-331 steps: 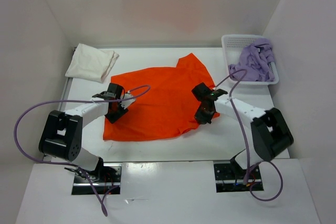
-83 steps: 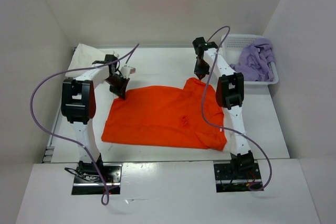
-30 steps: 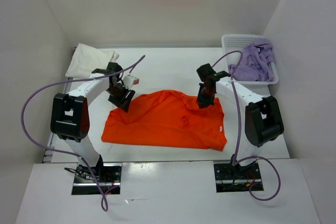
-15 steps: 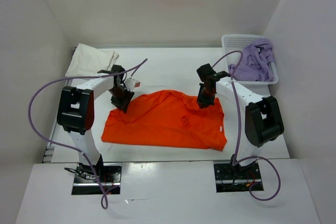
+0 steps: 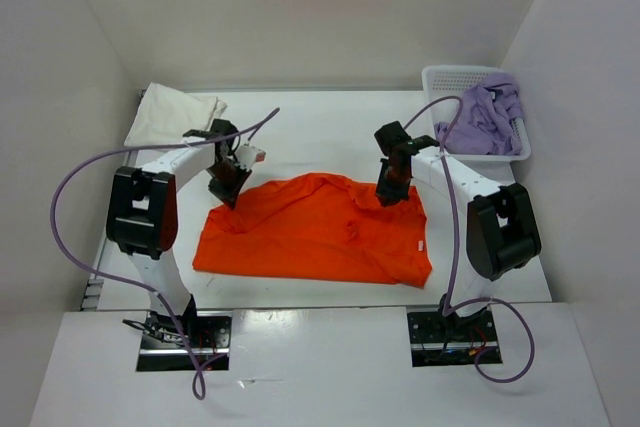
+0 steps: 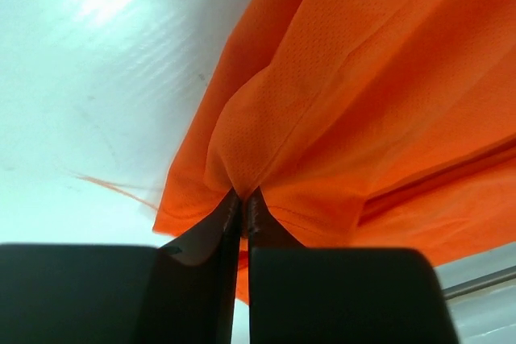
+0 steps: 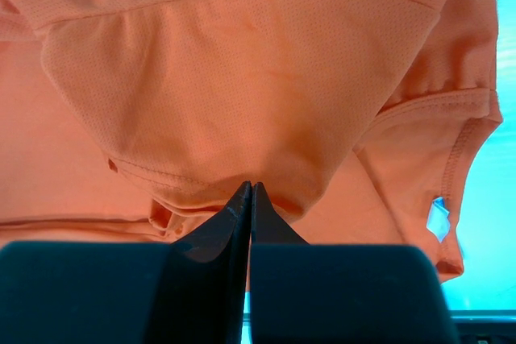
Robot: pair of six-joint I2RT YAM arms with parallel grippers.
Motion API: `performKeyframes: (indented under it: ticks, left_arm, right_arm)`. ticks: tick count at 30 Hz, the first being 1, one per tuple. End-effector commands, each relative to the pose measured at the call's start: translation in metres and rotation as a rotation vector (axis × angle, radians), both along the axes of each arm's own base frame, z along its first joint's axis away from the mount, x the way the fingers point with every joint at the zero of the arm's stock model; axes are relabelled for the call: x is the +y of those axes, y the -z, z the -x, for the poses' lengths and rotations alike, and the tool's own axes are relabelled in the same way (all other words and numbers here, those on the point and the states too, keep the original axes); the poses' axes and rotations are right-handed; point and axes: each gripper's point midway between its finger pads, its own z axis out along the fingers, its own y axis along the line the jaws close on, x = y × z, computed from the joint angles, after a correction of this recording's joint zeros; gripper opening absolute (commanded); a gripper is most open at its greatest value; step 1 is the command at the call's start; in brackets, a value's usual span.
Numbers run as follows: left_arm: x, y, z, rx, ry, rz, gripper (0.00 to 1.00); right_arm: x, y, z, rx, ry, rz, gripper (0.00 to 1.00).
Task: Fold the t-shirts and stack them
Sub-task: Grap the side of the flattened tshirt furthest away from the robot with both arms, then fold the other side of the tshirt into a rectangle
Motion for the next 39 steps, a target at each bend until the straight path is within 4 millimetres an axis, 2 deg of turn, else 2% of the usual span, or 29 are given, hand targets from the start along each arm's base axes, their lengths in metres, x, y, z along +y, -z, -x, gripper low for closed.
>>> performKeyframes:
  ticks: [1,2,5,6,7,10,11,12,13,14,15,16,17,18,19,20,21,22,23,24,26,28,31,33,34,35,37,38,39]
  left_arm:
    - [-0.003,-0.049,-0.028,-0.151,0.003,0.017,0.07]
    - [-0.003,-0.068,-0.041,-0.213,0.000,0.015,0.05]
    - [0.009,-0.098,-0.066,-0.313,-0.034,-0.004,0.04]
    - [0.015,-0.109,-0.078,-0.361,-0.042,-0.021,0.02]
    - [0.022,-0.124,-0.092,-0.423,-0.059,-0.058,0.02]
    - [0.033,-0.141,-0.123,-0.543,-0.070,-0.124,0.02]
    - [0.033,-0.139,-0.129,-0.556,-0.057,-0.146,0.02]
    - [0.036,-0.142,-0.133,-0.577,-0.068,-0.163,0.02]
    - [0.034,-0.147,-0.140,-0.613,-0.044,-0.180,0.02]
    - [0.039,-0.140,-0.139,-0.607,-0.046,-0.212,0.02]
    - [0.040,-0.140,-0.138,-0.617,-0.039,-0.215,0.02]
    - [0.038,-0.141,-0.139,-0.636,-0.020,-0.229,0.02]
    - [0.042,-0.138,-0.136,-0.636,-0.027,-0.247,0.02]
    - [0.045,-0.125,-0.128,-0.610,-0.011,-0.267,0.02]
    - [0.049,-0.125,-0.128,-0.624,-0.001,-0.286,0.05]
    - [0.055,-0.124,-0.125,-0.630,-0.006,-0.321,0.07]
    - [0.058,-0.120,-0.128,-0.647,-0.006,-0.339,0.08]
    - [0.061,-0.111,-0.122,-0.635,0.000,-0.356,0.10]
    - [0.063,-0.109,-0.122,-0.638,0.006,-0.371,0.12]
    - [0.063,-0.117,-0.127,-0.676,-0.003,-0.366,0.12]
    - [0.062,-0.119,-0.129,-0.689,-0.006,-0.365,0.14]
    - [0.056,-0.128,-0.135,-0.713,-0.007,-0.331,0.21]
    - [0.046,-0.130,-0.147,-0.720,0.012,-0.305,0.22]
    - [0.043,-0.120,-0.156,-0.704,0.021,-0.295,0.22]
    - [0.039,-0.127,-0.166,-0.723,0.022,-0.283,0.20]
    - [0.038,-0.114,-0.173,-0.699,0.027,-0.286,0.19]
    - [0.032,-0.109,-0.194,-0.696,0.005,-0.265,0.19]
    - [0.034,-0.105,-0.200,-0.682,-0.008,-0.253,0.19]
    - [0.032,-0.105,-0.207,-0.690,-0.035,-0.239,0.22]
  right_arm:
    - [0.001,-0.022,-0.010,-0.082,-0.014,0.008,0.00]
    - [-0.001,-0.025,-0.011,-0.086,-0.010,0.019,0.00]
    - [-0.017,-0.041,-0.035,-0.135,0.031,0.012,0.00]
    - [-0.020,-0.053,-0.050,-0.172,0.036,0.006,0.00]
    - [-0.031,-0.060,-0.061,-0.195,0.058,0.016,0.00]
    - [-0.040,-0.085,-0.101,-0.284,0.087,0.025,0.00]
    - [-0.043,-0.088,-0.110,-0.294,0.099,0.024,0.00]
    - [-0.040,-0.100,-0.122,-0.329,0.101,0.014,0.00]
    - [-0.039,-0.095,-0.128,-0.321,0.092,0.020,0.00]
    - [-0.036,-0.100,-0.130,-0.331,0.088,0.007,0.00]
    - [-0.036,-0.096,-0.131,-0.323,0.088,0.010,0.00]
    - [-0.036,-0.101,-0.130,-0.334,0.088,0.006,0.00]
    - [-0.038,-0.094,-0.123,-0.314,0.088,0.012,0.00]
    - [-0.037,-0.092,-0.119,-0.305,0.082,0.003,0.00]
    - [-0.036,-0.096,-0.114,-0.308,0.077,-0.009,0.00]
    - [-0.033,-0.087,-0.107,-0.288,0.067,-0.025,0.00]
    - [-0.031,-0.086,-0.104,-0.289,0.073,-0.043,0.00]
    - [-0.030,-0.089,-0.100,-0.298,0.068,-0.057,0.00]
    - [-0.029,-0.080,-0.093,-0.278,0.072,-0.067,0.00]
    - [-0.028,-0.077,-0.088,-0.266,0.076,-0.078,0.00]
    - [-0.024,-0.073,-0.079,-0.254,0.061,-0.087,0.00]
    - [-0.021,-0.067,-0.076,-0.245,0.062,-0.090,0.00]
    - [-0.019,-0.069,-0.075,-0.251,0.066,-0.104,0.00]
    - [-0.018,-0.070,-0.078,-0.261,0.066,-0.107,0.00]
    - [-0.016,-0.071,-0.079,-0.268,0.062,-0.118,0.00]
    - [-0.016,-0.067,-0.079,-0.257,0.062,-0.115,0.00]
    - [-0.015,-0.063,-0.084,-0.257,0.053,-0.110,0.00]
    - [-0.017,-0.055,-0.085,-0.239,0.057,-0.095,0.00]
    - [-0.015,-0.060,-0.092,-0.255,0.057,-0.100,0.00]
